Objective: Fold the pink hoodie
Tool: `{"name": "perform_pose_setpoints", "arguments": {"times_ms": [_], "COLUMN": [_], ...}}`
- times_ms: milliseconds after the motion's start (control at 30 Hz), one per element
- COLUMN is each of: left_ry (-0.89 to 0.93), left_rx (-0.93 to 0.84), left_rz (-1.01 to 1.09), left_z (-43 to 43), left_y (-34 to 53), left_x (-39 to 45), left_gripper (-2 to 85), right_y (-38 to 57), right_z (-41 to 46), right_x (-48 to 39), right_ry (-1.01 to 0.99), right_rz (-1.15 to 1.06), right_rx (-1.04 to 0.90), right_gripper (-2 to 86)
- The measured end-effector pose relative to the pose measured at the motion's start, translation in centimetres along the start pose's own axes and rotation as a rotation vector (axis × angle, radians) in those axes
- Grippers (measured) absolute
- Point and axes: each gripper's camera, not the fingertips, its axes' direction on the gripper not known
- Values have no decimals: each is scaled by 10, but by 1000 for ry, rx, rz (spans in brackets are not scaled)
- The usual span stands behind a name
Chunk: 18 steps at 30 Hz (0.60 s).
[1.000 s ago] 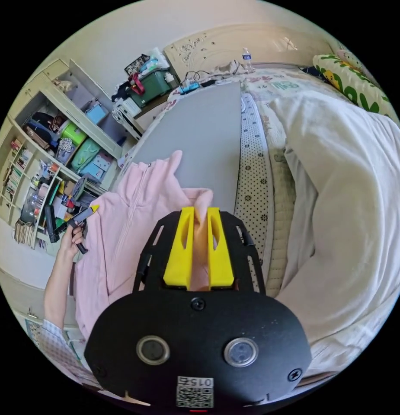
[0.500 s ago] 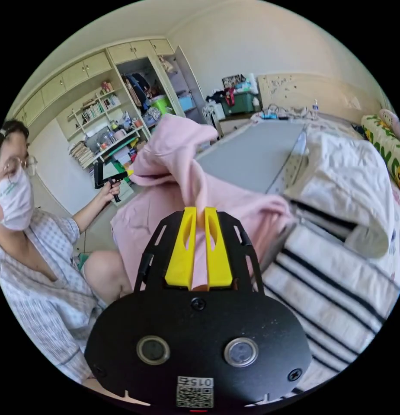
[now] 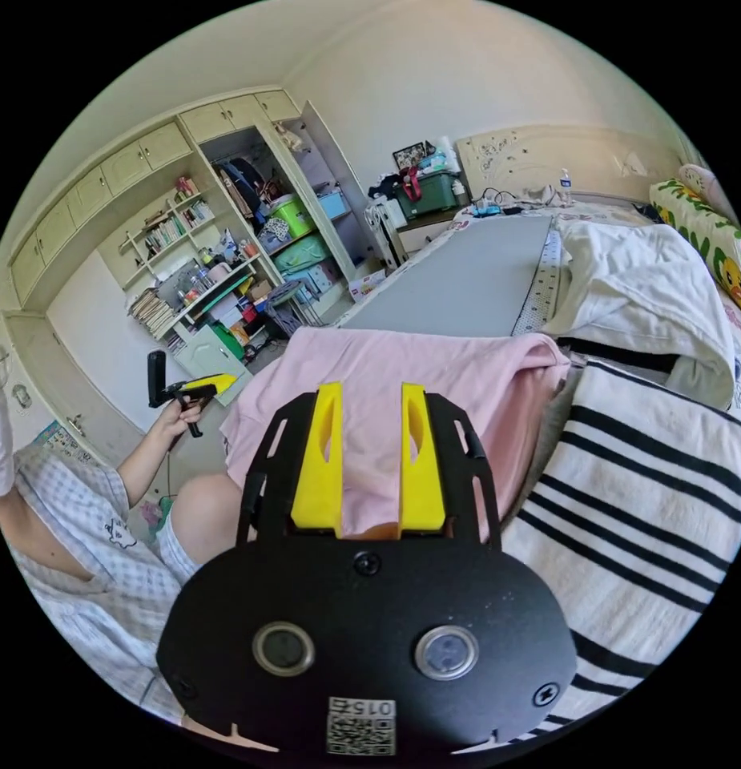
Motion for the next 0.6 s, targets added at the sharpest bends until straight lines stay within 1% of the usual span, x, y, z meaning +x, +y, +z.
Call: {"name": "perform_pose_setpoints", "arguments": {"times_ms": [67, 133, 200, 333, 433, 500, 533, 600], "left_ry": [-36, -82, -125, -147, -157, -115, -100, -77], "left_rx": [-25, -7, 34, 34, 4, -38, -55, -156], "left_rz": [-10, -43, -129, -263, -363, -472, -488, -484], "left_z": [9, 11, 11, 29, 58, 82, 88, 110], "left_y": [-6, -16, -36, -68, -87, -95, -97, -106], "left_x": [0, -7, -29, -73, -106, -130, -135, -143], "left_gripper": [92, 93, 99, 118, 127, 131, 131, 116], "right_y": [-1, 5, 18, 10, 5, 1, -1, -4], "right_z": [5, 5, 4, 9, 25, 42, 46, 56], "right_x": [10, 22, 39, 58, 66, 72, 73, 72], "right_ry": [50, 98, 139, 81, 101, 65, 56, 70], "right_rz": [53, 101, 161, 216, 277, 306, 310, 318], "right_rx": [19, 62, 125, 95, 91, 65, 56, 31], "right_gripper": [111, 115, 119, 125, 132, 126, 120, 84]}}
